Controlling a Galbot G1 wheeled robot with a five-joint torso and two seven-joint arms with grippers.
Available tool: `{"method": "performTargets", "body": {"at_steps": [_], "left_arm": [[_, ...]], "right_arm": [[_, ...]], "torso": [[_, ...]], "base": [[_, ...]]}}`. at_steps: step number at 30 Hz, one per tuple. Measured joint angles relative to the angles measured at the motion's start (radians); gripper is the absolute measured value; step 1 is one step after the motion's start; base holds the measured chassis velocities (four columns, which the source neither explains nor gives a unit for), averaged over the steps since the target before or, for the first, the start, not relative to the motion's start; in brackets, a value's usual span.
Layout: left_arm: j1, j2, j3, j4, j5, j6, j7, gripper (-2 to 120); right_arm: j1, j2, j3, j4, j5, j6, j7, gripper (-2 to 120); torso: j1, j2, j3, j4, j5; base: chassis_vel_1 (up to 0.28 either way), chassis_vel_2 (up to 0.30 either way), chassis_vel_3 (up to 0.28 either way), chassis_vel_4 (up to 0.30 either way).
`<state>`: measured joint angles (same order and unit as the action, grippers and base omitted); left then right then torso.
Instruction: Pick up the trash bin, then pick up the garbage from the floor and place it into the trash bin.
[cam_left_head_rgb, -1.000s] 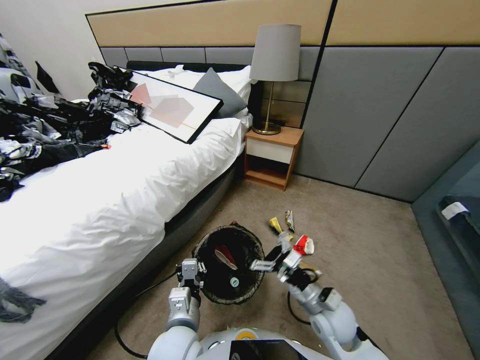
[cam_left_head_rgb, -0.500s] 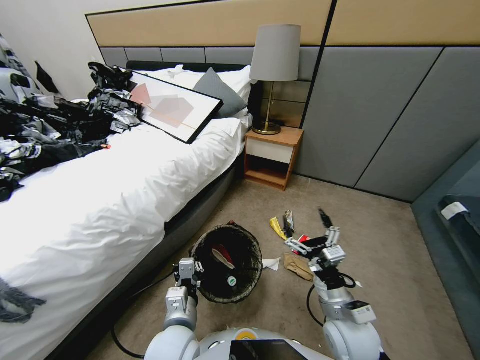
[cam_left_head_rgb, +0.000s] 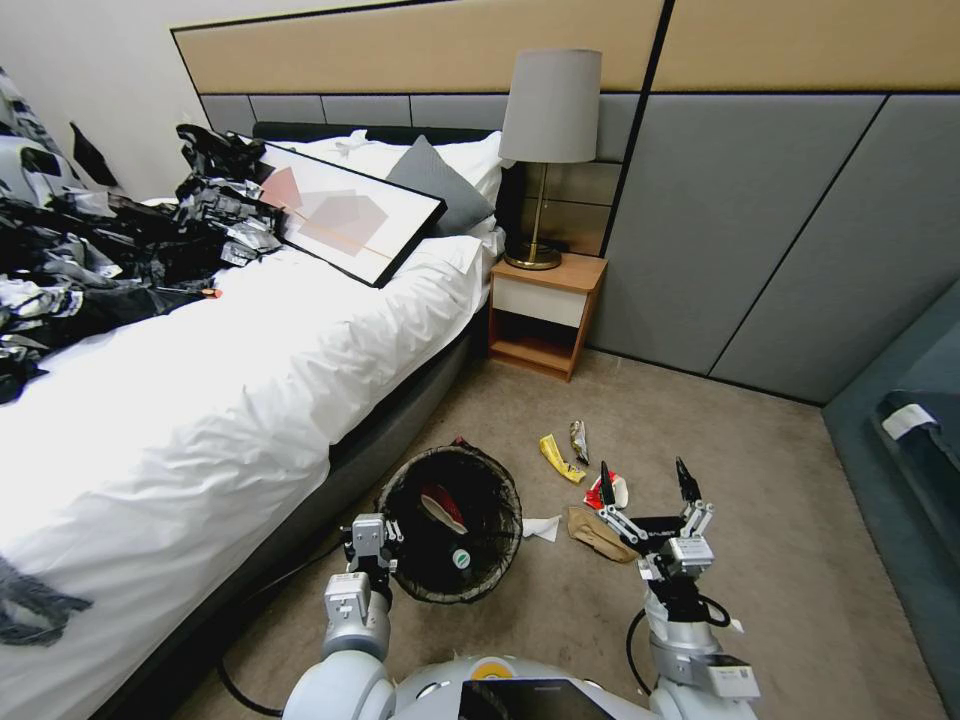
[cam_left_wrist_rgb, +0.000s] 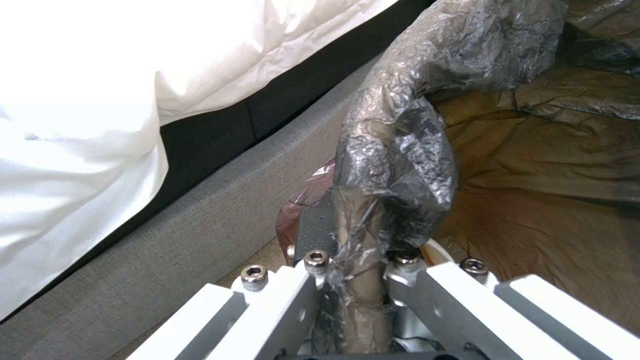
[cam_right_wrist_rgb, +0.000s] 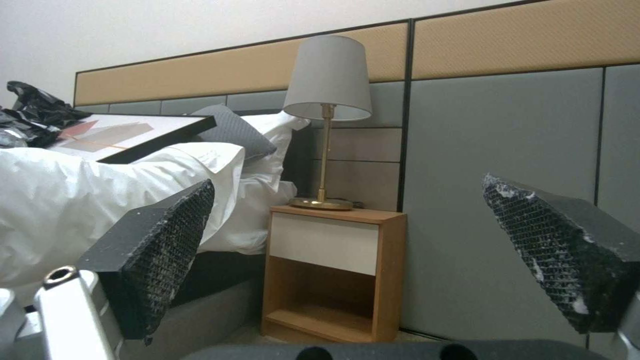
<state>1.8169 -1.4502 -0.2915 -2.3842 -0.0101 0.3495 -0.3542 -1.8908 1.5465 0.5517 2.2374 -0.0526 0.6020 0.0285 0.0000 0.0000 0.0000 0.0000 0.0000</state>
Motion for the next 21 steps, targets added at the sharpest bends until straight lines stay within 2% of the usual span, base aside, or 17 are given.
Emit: {"method": "performTargets", "body": {"at_steps": [6,13,14,17,21], "left_arm": [[0.0,0.0,0.0,0.0,0.0,-0.001,0.0,0],[0.002,0.0,-0.005,0.0,0.003,-0.001,0.0,0],[0.002,0.0,-0.005,0.0,0.003,-0.001,0.0,0],[0.002,-0.003,-0.007,0.002,0.01,-0.002,0.0,0],[0.003,-0.005,-0.005,0.003,0.014,-0.003,0.0,0]], "right_arm": [[0.058,-0.035,0.037,-0.028,0.051,-0.063,-0.004,100],[0.227,-0.133,0.11,-0.162,0.121,-0.222,-0.056,100],[0.227,-0.133,0.11,-0.162,0.121,-0.222,-0.056,100],[0.282,-0.171,0.113,-0.223,0.118,-0.299,-0.078,100],[0.331,-0.205,0.109,-0.29,0.093,-0.337,-0.104,100]], "torso": [[0.0,0.0,0.0,-0.0002,0.0],[0.0,0.0,0.0,0.0001,0.0003],[0.0,0.0,0.0,0.0001,0.0003],[0.0,0.0,0.0,0.0001,0.0003],[0.0,0.0,0.0,0.0,0.0001]], "base": [[0.0,0.0,0.0,0.0],[0.0,0.0,0.0,0.0],[0.0,0.0,0.0,0.0],[0.0,0.0,0.0,0.0],[0.0,0.0,0.0,0.0]]}}
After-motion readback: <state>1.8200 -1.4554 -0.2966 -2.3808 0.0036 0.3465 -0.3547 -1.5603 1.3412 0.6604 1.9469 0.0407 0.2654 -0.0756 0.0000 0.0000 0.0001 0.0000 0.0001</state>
